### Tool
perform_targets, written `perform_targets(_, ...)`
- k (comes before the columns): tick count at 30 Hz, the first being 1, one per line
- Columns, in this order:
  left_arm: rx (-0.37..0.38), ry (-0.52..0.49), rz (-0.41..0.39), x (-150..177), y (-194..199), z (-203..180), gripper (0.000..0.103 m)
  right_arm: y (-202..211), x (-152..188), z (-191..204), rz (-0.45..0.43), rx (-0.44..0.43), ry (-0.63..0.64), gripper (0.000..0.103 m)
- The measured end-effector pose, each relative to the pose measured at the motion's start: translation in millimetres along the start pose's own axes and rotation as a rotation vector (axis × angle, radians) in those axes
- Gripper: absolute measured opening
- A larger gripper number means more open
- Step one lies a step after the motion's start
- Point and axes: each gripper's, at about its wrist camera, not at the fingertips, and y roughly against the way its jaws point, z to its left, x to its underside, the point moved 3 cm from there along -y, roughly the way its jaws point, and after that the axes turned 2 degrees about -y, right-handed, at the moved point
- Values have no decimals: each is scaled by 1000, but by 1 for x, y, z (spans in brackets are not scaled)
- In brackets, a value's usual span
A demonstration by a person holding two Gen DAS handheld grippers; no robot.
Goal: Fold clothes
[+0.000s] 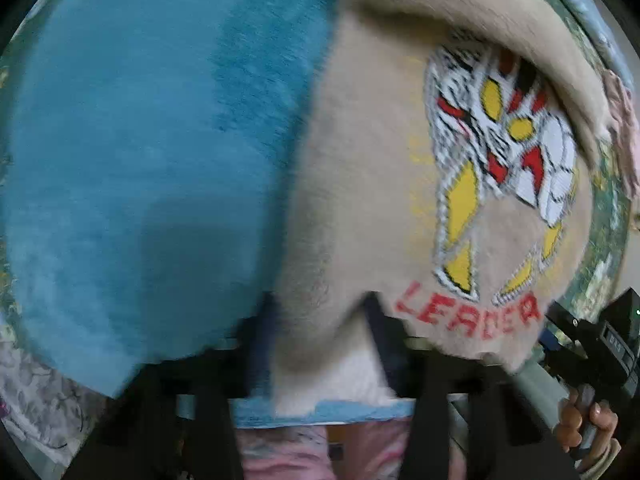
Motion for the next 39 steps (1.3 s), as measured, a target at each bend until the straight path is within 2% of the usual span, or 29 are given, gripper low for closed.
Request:
perform_targets(1,11,-15,2,0,1,-3,10,2,2,4,-9,6,10,26)
perform_targets(3,42,-51,-6,-3,9,-10,9,8,5,14,-20,-1,32,15)
perform_targets(7,208,-40,-72,-19,51,-17,9,27,4,44,-28,-61,74,11)
perform_targets(9,291,15,-119,-37,75,-17,9,42,-6,63,-55,-107,75,11)
perform_targets(14,377,205,-167,-82,96,-11,9,74,-52,112,-108,-214,61,11)
perform_targets(19,462,396,-214,-127,116,-5,9,78,-117,140,-117,-265,19,20)
perform_targets(21,491,479,-222,-142,120,-1,10,85,-128,141,-154,-258,19,41)
perform_targets(23,517,584,-212,-148,113,6,10,93,-138,142,-193,-250,20,51)
perform_targets(26,591,751,-224,-151,102,17,13,82,-139,152,-182,-177,122,52)
perform_targets(28,639,805,-257,-152,103,22,17,75,-139,160,-173,-126,193,54)
perform_targets(29,655,808,-285,-153,107,24,21,71,-139,163,-168,-100,228,60)
perform_targets(30,645,795,-308,-155,113,26,23,68,-139,167,-164,-74,263,64)
perform_targets(32,588,745,-348,-157,125,29,38,61,-140,174,-154,-23,333,66)
perform_targets(35,339,519,-359,-166,140,25,42,50,-141,185,-139,54,438,67)
perform_targets(36,269,433,-350,-168,139,20,43,47,-141,188,-134,80,473,67)
perform_targets(38,141,248,-330,-174,135,3,52,40,-142,196,-124,132,543,67)
perform_targets(39,99,174,-323,-176,132,-4,53,36,-142,199,-119,158,577,67)
